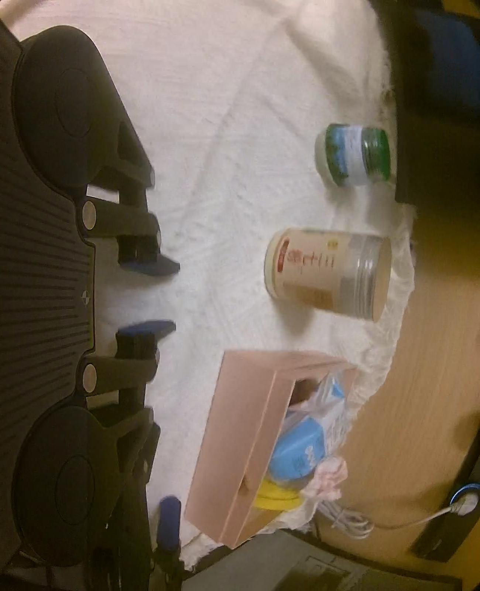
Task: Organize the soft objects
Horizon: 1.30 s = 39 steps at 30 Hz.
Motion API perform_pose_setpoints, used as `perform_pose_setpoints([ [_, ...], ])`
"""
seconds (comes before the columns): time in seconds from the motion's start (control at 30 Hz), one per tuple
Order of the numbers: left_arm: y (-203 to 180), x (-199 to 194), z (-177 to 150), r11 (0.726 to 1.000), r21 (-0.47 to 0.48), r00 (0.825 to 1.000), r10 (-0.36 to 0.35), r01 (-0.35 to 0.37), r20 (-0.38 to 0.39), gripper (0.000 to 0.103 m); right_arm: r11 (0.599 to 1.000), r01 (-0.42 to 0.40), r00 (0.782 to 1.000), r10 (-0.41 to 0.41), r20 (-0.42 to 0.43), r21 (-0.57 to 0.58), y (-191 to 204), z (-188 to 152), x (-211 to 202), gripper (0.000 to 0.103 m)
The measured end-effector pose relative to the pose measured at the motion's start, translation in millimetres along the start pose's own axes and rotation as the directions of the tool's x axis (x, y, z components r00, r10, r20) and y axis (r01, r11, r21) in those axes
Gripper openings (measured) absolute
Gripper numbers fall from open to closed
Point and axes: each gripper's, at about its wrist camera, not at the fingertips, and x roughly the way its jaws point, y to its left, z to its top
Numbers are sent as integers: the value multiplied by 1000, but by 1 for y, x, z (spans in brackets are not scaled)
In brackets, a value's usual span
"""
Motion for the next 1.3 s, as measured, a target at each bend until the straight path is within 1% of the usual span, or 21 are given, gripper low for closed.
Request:
perform_pose_setpoints([
  [0.03, -3, 0, -1, 1000, 18, 1000, 11, -11, 7, 40, 1000, 0, 1000, 0, 13, 24, -4, -1, 1, 103],
  [0.1, -12, -2, -8, 998, 53, 999, 34, -36, 26, 40, 999, 26, 999, -27, 21, 46, -7, -3, 2, 103],
  [0.2, -19, -6, -15, 996, 61, 997, 64, -67, 53, 40, 999, 23, 999, -24, 29, 38, -8, -3, 5, 103],
  [0.27, -21, -5, -15, 995, 64, 995, 77, -81, 58, 40, 1000, 13, 997, -14, 74, 25, -9, -8, 5, 103],
  [0.37, -31, -4, -17, 986, 113, 991, 119, -126, 68, 40, 1000, 8, 994, -10, 107, 19, -12, -14, 1, 103],
  [0.47, -36, -4, -18, 980, 134, 987, 140, -150, 79, 40, 1000, 9, 994, -11, 110, 23, -11, -16, 0, 103],
  [0.63, -30, -4, -18, 987, 101, 990, 118, -125, 74, 40, 1000, 5, 994, -8, 110, 25, -13, -14, 0, 103],
  [1.3, -31, -4, -18, 986, 108, 990, 121, -129, 74, 40, 1000, 5, 994, -8, 110, 25, -13, -14, 0, 103],
])
